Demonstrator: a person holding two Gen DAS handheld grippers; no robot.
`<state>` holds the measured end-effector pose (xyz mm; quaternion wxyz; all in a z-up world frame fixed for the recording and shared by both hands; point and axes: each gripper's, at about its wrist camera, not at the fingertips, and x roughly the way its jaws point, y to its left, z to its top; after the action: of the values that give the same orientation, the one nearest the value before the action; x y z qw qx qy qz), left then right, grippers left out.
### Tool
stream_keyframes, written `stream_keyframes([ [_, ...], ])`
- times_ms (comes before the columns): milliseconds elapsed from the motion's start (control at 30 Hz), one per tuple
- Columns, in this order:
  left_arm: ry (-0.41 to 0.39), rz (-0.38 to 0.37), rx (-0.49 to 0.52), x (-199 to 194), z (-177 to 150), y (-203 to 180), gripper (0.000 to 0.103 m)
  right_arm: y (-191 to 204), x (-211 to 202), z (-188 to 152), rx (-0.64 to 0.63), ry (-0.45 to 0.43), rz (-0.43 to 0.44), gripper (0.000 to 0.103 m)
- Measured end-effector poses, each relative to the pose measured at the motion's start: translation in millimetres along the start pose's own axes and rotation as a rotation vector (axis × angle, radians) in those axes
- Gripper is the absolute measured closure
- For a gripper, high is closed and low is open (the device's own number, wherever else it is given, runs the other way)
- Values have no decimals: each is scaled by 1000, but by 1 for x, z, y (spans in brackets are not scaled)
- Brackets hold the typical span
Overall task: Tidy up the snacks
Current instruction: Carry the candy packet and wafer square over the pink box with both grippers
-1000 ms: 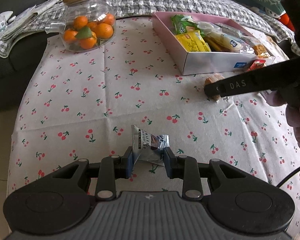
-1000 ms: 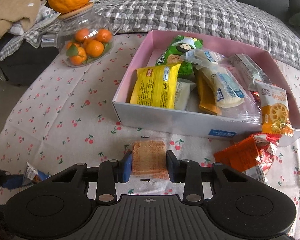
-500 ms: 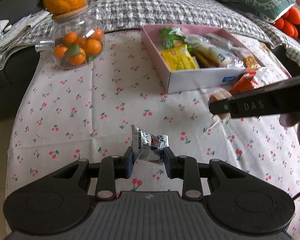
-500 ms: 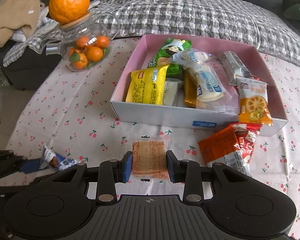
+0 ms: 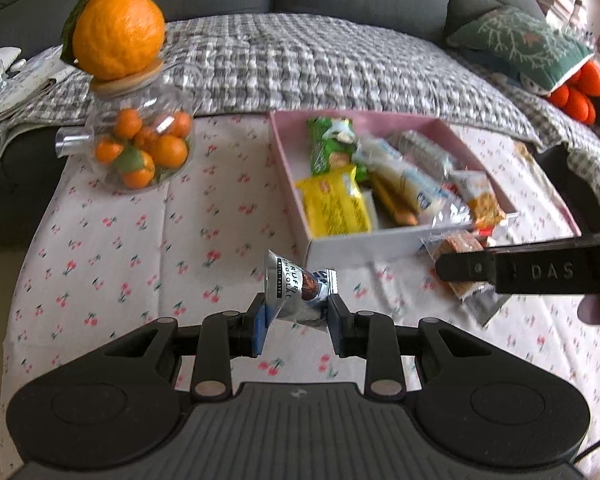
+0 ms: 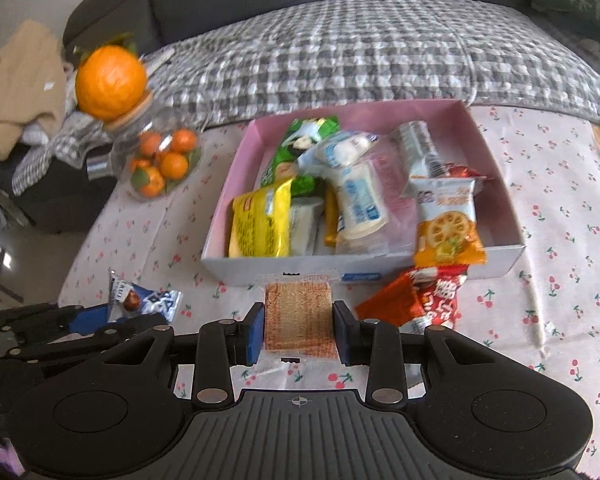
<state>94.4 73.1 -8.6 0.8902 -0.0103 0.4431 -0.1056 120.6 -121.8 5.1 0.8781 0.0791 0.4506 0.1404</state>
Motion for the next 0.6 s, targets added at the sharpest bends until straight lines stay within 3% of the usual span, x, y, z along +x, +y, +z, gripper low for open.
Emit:
stream_keyframes([
  [600, -32, -46, -18, 35, 36, -42, 75, -61, -3, 34, 217, -102, -22, 69],
])
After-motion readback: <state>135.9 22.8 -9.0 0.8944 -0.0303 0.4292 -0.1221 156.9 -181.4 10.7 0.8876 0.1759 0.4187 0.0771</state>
